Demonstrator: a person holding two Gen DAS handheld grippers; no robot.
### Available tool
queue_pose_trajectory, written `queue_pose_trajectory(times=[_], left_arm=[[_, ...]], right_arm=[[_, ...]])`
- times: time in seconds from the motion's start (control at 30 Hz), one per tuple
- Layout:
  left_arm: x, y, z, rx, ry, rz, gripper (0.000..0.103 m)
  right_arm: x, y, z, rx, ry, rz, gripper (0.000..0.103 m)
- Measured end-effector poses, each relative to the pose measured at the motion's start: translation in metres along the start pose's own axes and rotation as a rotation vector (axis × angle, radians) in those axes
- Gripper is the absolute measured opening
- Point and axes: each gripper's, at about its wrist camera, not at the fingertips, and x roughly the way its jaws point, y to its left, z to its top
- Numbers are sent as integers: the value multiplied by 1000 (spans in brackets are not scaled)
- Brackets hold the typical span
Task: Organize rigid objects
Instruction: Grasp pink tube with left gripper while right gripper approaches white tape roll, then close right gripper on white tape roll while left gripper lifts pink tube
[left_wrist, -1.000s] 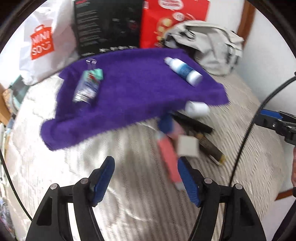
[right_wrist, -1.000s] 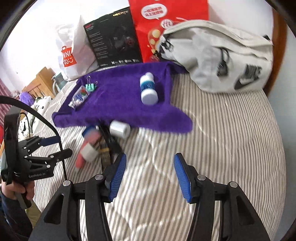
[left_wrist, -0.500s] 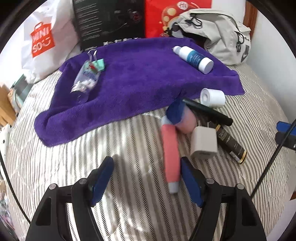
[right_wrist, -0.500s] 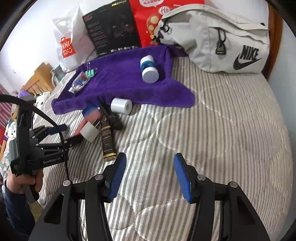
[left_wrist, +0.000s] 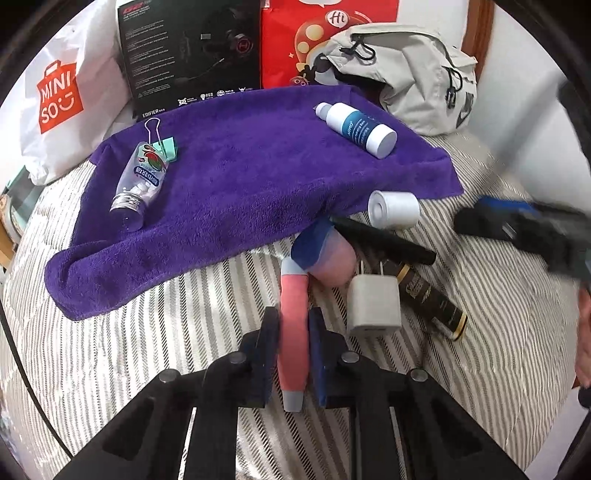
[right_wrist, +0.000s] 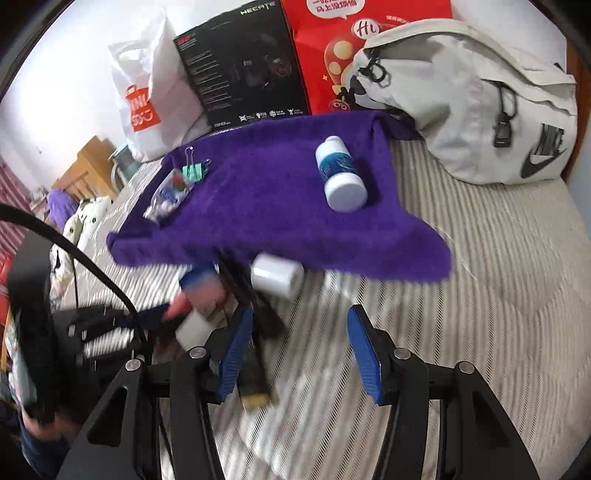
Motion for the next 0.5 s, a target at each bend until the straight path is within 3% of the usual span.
queue_pose_trajectory(times=[0.27,0.37,0.43,0.5], left_arm=[[-2,8,-4,5,-2,-25,16],[-2,10,-4,6,-5,-33,16],[-2,11,-5,4,-9,-43,17],[-1,12,-6,3,-13,-52,17]], right_arm=[[40,17,23,72,22,-9,54],[52,22,25,50,25,-78,53],[58,21,23,39,39,-96,37],[58,17,18,42,32,-89,37]])
